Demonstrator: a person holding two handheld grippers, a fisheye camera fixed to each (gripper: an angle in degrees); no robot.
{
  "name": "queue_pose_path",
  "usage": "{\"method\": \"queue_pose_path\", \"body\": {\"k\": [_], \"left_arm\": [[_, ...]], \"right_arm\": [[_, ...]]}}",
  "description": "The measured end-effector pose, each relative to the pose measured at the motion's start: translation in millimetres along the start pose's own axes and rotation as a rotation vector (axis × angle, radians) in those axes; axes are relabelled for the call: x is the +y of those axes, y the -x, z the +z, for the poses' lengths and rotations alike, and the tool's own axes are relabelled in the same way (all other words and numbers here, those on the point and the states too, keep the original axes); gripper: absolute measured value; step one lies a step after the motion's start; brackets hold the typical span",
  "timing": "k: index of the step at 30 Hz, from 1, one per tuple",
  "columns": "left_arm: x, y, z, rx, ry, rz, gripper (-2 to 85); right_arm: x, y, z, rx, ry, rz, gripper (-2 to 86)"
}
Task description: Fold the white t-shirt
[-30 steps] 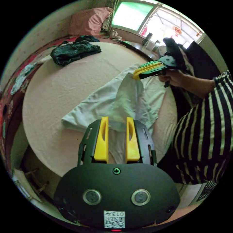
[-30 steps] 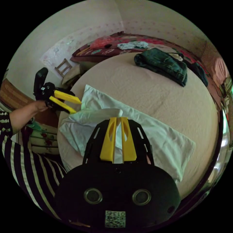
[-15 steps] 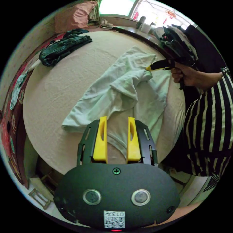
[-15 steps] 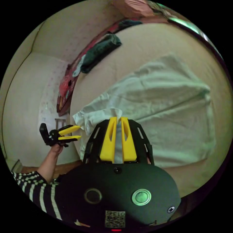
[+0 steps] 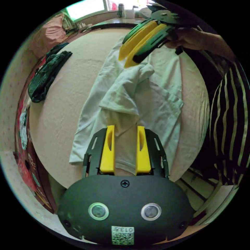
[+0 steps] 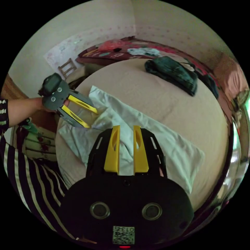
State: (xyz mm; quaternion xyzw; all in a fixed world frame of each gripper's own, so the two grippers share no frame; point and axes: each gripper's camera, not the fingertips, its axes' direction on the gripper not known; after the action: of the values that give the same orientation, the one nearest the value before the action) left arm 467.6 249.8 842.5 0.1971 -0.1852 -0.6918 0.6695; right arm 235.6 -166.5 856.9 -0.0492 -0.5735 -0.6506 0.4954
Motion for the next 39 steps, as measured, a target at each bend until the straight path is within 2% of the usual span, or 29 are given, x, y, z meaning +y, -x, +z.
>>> {"method": "queue_pose_path", "body": {"k": [2,5,7,8,10,17,21,23,24,30,31,34,35,37,39], "left_arm": [[-3,18,-2,0.058,-0.001,-0.069,6.7],[-4,42,-3,0.195,-0.036,-0.121,5.9],[-6,51,1,0.233,-0.011,-0.123,6.3],[-7,53,1,0.220,-0.008,-0.106,7.1],[-6,55,-3,0.186,-0.028,-0.087,8.5],[0,55,-9,0.024,-0.090,-0.032,12.1],[-7,62,-3,0.002,-0.063,-0.008,9.5],[-12,70,1,-0.015,-0.016,-0.015,3.2],[-13,72,1,-0.014,-0.003,-0.015,2.8],[-8,104,-13,0.187,-0.034,0.005,1.0],[-6,117,-10,0.259,-0.029,-0.022,1.0],[-1,150,2,0.294,0.018,-0.132,1.3],[1,162,10,0.368,0.040,-0.177,1.7],[5,173,20,0.458,0.068,-0.205,2.5],[6,175,21,0.467,0.066,-0.200,3.8]], "right_arm": [[-15,2,15,-0.058,0.011,-0.049,7.9],[-32,-2,43,-0.149,0.126,-0.078,5.0],[-37,-6,55,-0.288,0.221,-0.076,2.9],[-36,-5,54,-0.278,0.218,-0.082,2.6],[-34,2,40,-0.172,0.159,-0.126,1.7],[-19,19,-6,-0.133,-0.057,-0.148,1.0],[-13,11,-26,-0.207,-0.171,-0.005,1.1],[-10,6,-32,-0.231,-0.203,0.050,1.1],[-8,3,-35,-0.241,-0.215,0.086,1.2],[-5,-30,-36,-0.306,-0.216,0.331,1.4],[-6,-37,-28,-0.314,-0.192,0.379,1.7],[-11,-59,-1,-0.344,-0.113,0.495,2.7],[-11,-64,3,-0.334,-0.097,0.522,3.0],[-5,-82,5,-0.261,-0.069,0.593,4.2],[1,-87,4,-0.270,-0.039,0.585,5.9]]}}
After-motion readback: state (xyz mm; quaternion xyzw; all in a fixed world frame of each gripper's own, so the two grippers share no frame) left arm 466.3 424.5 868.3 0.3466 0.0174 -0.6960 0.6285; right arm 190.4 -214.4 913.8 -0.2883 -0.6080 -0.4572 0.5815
